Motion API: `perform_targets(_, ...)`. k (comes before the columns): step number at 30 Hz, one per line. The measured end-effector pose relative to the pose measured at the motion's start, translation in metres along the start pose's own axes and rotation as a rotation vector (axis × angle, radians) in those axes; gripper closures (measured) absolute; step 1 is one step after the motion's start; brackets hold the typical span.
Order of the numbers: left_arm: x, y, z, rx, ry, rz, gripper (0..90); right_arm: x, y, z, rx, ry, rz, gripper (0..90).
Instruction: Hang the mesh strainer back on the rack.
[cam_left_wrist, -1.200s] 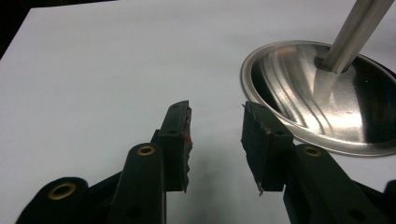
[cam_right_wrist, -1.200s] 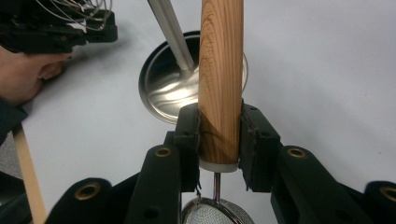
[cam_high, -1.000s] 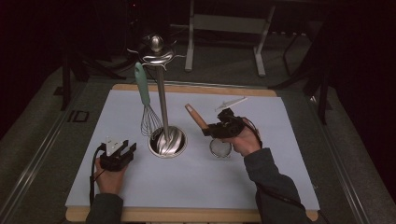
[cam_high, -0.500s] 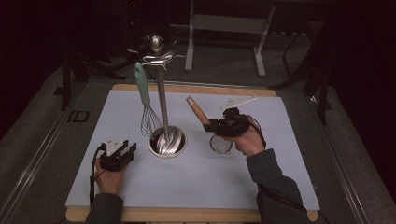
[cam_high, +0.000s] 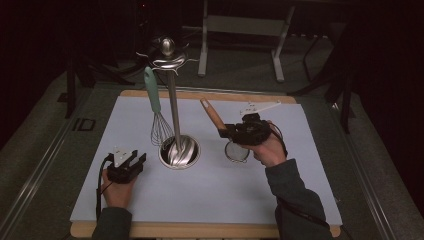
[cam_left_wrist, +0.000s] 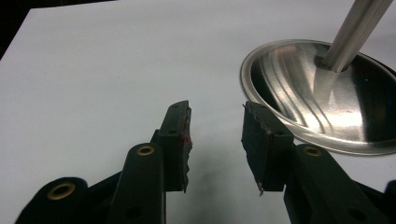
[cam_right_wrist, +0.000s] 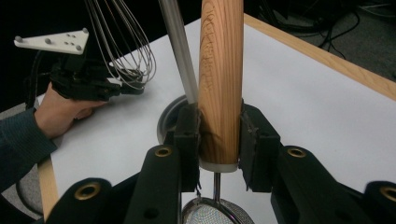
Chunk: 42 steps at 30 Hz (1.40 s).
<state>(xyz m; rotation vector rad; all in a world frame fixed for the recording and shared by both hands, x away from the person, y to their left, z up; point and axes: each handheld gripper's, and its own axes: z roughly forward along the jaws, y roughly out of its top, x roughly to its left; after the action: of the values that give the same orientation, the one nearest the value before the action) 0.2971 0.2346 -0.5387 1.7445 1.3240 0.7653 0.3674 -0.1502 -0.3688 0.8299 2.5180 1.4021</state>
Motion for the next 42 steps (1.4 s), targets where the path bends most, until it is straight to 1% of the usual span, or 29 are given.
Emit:
perform_targets(3, 0.0, 0.0, 0.0, 0.0, 0.0, 0.001, 61.9, 0.003, 0.003, -0.001, -0.009, 0.003, -0.004, 71.1)
perform_targets(6, 0.0, 0.0, 0.0, 0.001, 0.0, 0.001, 61.9, 0.006, 0.005, -0.003, -0.017, 0.016, -0.008, 71.0)
perform_targets(10, 0.0, 0.0, 0.0, 0.001, 0.0, 0.001, 61.8, 0.011, 0.009, -0.005, -0.025, 0.016, -0.026, 71.1)
perform_targets(14, 0.0, 0.0, 0.0, 0.001, 0.0, 0.001, 61.8, 0.015, 0.012, -0.008, -0.042, 0.017, -0.035, 71.1)
perform_targets(19, 0.0, 0.0, 0.0, 0.001, 0.0, 0.001, 61.9, 0.021, 0.015, -0.011, -0.065, 0.019, -0.057, 71.1)
perform_targets(24, 0.0, 0.0, 0.0, 0.0, 0.0, 0.0, 61.8, 0.026, 0.019, -0.015, -0.082, 0.018, -0.072, 71.1)
perform_targets(27, 0.0, 0.0, 0.0, 0.0, 0.0, 0.0, 61.8, 0.03, 0.023, -0.019, -0.091, 0.01, -0.091, 71.1)
perform_targets(36, 0.0, 0.0, 0.0, 0.001, -0.001, 0.001, 61.8, 0.036, 0.031, -0.028, -0.112, 0.009, -0.113, 71.1)
perform_targets(40, 0.0, 0.0, 0.0, 0.001, 0.0, 0.001, 61.8, 0.038, 0.037, -0.031, -0.119, 0.003, -0.129, 71.1)
perform_targets(41, 0.0, 0.0, 0.0, 0.001, -0.001, 0.002, 61.8, 0.039, 0.039, -0.033, -0.124, 0.003, -0.143, 71.1)
perform_targets(42, 0.0, 0.0, 0.0, 0.001, -0.001, 0.002, 61.8, 0.039, 0.039, -0.033, -0.124, 0.003, -0.143, 71.1)
